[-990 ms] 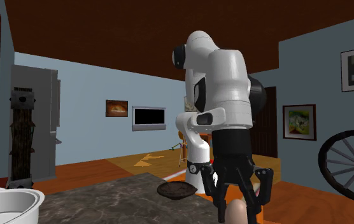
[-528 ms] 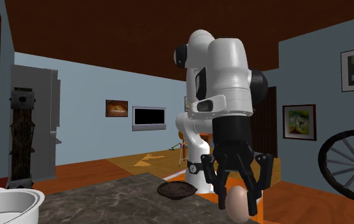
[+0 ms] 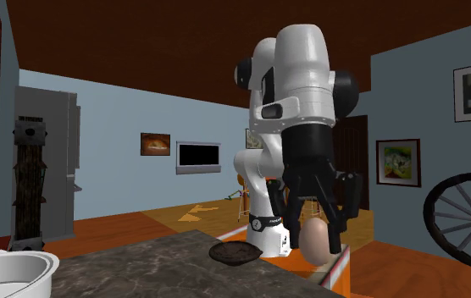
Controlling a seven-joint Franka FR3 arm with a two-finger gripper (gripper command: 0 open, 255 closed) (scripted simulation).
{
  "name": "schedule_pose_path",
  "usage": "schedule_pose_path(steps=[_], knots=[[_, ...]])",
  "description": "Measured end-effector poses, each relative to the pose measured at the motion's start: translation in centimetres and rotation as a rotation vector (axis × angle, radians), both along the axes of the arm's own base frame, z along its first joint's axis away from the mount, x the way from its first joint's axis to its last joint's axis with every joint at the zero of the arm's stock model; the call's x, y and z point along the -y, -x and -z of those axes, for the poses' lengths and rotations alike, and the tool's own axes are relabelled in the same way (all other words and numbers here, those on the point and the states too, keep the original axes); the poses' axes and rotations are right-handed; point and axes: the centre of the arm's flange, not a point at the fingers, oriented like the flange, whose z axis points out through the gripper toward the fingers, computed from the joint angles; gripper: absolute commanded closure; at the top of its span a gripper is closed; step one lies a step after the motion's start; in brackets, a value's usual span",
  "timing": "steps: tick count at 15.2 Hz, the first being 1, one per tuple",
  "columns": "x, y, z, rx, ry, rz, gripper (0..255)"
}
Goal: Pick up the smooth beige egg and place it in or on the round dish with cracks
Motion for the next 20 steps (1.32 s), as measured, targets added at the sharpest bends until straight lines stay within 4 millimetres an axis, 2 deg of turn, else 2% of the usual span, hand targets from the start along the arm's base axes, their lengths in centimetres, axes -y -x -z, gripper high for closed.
schedule_pose_path(steps=[5, 7, 9, 16, 20], knots=[[0.0, 0.1, -2.8, 0.0, 0.0, 0.0, 255], [0.6, 0.4, -3.1, 0.0, 0.0, 0.0, 255], [2.3, 0.7, -3.6, 0.0, 0.001, 0.0, 255], [11.0, 3.7, -3.5, 0.0, 0.002, 0.001, 255], [16.3, 5.3, -4.0, 0.0, 0.001, 0.002, 255]])
